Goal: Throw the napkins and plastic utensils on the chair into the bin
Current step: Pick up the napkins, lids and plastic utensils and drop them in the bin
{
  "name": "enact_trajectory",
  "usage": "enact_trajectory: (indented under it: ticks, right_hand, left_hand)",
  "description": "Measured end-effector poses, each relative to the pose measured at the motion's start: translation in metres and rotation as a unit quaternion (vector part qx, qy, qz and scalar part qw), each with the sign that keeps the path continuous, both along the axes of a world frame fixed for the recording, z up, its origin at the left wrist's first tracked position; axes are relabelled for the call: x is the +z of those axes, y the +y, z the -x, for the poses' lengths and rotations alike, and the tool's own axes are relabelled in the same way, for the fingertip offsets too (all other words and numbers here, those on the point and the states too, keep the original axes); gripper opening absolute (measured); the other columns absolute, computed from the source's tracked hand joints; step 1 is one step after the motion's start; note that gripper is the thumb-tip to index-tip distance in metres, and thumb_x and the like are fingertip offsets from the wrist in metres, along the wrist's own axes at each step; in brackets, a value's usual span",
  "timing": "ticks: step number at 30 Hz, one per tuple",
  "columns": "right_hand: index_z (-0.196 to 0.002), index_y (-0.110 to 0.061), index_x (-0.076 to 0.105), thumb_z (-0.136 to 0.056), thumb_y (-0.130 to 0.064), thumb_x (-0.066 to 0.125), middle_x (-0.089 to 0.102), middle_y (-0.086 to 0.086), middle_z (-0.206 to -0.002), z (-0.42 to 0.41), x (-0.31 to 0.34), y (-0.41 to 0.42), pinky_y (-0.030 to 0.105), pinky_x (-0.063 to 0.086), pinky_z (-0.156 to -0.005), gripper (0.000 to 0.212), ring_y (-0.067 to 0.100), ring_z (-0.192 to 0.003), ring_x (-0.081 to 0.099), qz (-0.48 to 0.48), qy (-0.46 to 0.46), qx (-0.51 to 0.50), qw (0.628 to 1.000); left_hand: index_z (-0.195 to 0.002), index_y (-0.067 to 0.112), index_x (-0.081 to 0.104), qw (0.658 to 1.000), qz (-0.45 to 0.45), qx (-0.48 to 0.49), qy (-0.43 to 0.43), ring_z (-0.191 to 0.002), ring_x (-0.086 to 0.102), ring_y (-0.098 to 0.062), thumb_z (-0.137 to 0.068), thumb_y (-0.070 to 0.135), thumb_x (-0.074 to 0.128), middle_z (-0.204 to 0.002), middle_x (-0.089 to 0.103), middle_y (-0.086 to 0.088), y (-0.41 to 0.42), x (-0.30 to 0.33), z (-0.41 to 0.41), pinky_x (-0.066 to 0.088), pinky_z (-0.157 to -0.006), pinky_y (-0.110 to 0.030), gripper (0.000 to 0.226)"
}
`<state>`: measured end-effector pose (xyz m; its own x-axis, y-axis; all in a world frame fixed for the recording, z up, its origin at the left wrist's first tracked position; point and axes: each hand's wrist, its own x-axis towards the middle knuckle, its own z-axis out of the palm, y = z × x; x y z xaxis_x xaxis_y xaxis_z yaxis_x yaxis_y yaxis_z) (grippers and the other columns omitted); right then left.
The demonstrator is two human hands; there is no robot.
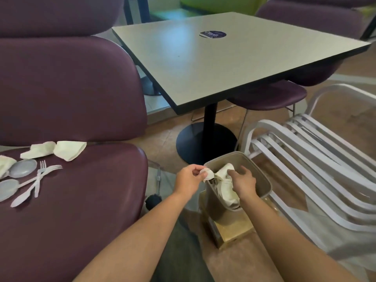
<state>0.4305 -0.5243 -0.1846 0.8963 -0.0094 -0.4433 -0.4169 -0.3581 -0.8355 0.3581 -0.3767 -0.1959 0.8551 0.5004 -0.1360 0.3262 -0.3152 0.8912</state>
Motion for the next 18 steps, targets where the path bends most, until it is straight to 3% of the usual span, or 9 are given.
enact_trajectory:
  ticks: [4, 7, 11, 15, 17, 18]
  right_hand:
    - [-0.107, -0.012, 0.066, -0.091, -0.034, 0.064, 0.067, 0.007, -0.102, 0.011, 0.008, -0.004, 0.036, 0.052, -0.088, 0.027, 0.025, -0.092, 0.063, -0.114, 0.046, 0.101, 0.987]
    - [-0.096, -0.010, 0.069, -0.089, -0.023, 0.069, 0.068, 0.008, -0.084, 0.009, 0.005, -0.005, 0.034, 0.054, -0.074, 0.015, 0.022, -0.074, 0.062, -0.147, 0.038, 0.090, 0.984]
    - [-0.100, -0.002, 0.067, -0.087, -0.013, 0.071, 0.069, 0.014, -0.081, -0.006, -0.006, -0.015, 0.033, 0.054, -0.066, 0.017, 0.022, -0.065, 0.064, -0.120, 0.022, 0.054, 0.991]
    - [-0.106, -0.007, 0.067, -0.088, -0.017, 0.069, 0.071, 0.013, -0.093, -0.028, -0.018, -0.028, 0.042, 0.057, -0.083, 0.021, 0.025, -0.078, 0.067, -0.017, -0.010, -0.046, 0.999]
    - [-0.113, -0.011, 0.066, -0.089, -0.023, 0.067, 0.071, 0.010, -0.100, -0.036, -0.019, -0.034, 0.039, 0.053, -0.089, 0.027, 0.024, -0.088, 0.065, 0.032, -0.008, -0.054, 0.998]
    - [-0.113, -0.011, 0.066, -0.089, -0.024, 0.066, 0.070, 0.007, -0.096, -0.038, -0.020, -0.037, 0.034, 0.053, -0.085, 0.027, 0.022, -0.085, 0.062, 0.041, 0.006, -0.030, 0.999]
  left_hand:
    - [-0.104, 0.023, 0.071, 0.999, 0.024, -0.026, -0.002, -0.076, 0.060, 0.000, -0.088, 0.017, 0.070, -0.081, 0.064, 0.016, -0.010, -0.005, -0.017, 0.048, -0.070, -0.013, 0.017]
    - [-0.099, 0.025, 0.070, 0.998, 0.048, -0.048, 0.003, -0.075, 0.062, -0.002, -0.088, 0.011, 0.069, -0.081, 0.066, 0.012, -0.018, -0.006, -0.026, 0.055, -0.072, -0.023, 0.018]
    - [-0.112, 0.017, 0.069, 0.993, 0.087, -0.079, 0.013, -0.083, 0.065, -0.012, -0.088, 0.004, 0.068, -0.094, 0.067, 0.003, -0.028, -0.007, -0.033, 0.057, -0.074, -0.025, 0.027]
    - [-0.123, 0.021, 0.064, 0.992, 0.085, -0.087, 0.029, -0.101, 0.064, -0.012, -0.089, 0.002, 0.064, -0.114, 0.066, 0.002, -0.031, -0.011, -0.037, 0.054, -0.090, -0.026, 0.039]
    - [-0.123, 0.023, 0.065, 0.993, 0.076, -0.082, 0.032, -0.105, 0.061, -0.010, -0.091, 0.005, 0.062, -0.115, 0.066, 0.004, -0.030, -0.013, -0.035, 0.051, -0.094, -0.027, 0.036]
    - [-0.121, 0.024, 0.065, 0.994, 0.075, -0.078, 0.032, -0.106, 0.061, -0.009, -0.092, 0.006, 0.061, -0.113, 0.066, 0.005, -0.030, -0.013, -0.034, 0.050, -0.095, -0.027, 0.035]
